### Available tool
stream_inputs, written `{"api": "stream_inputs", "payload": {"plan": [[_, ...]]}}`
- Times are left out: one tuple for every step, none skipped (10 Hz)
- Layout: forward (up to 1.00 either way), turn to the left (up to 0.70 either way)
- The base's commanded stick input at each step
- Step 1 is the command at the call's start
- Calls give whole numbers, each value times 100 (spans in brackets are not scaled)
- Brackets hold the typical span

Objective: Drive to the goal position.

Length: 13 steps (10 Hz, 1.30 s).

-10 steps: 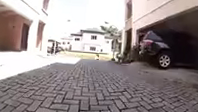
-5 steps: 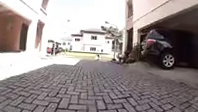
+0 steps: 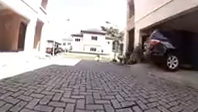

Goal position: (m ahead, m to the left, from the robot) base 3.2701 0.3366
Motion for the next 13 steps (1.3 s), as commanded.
{"api": "stream_inputs", "payload": {"plan": [[50, 0], [50, 0], [50, 0], [50, 0], [50, 0], [50, 0], [50, 0], [50, 0], [50, 0], [50, 0], [50, 0], [50, 0], [50, 0]]}}
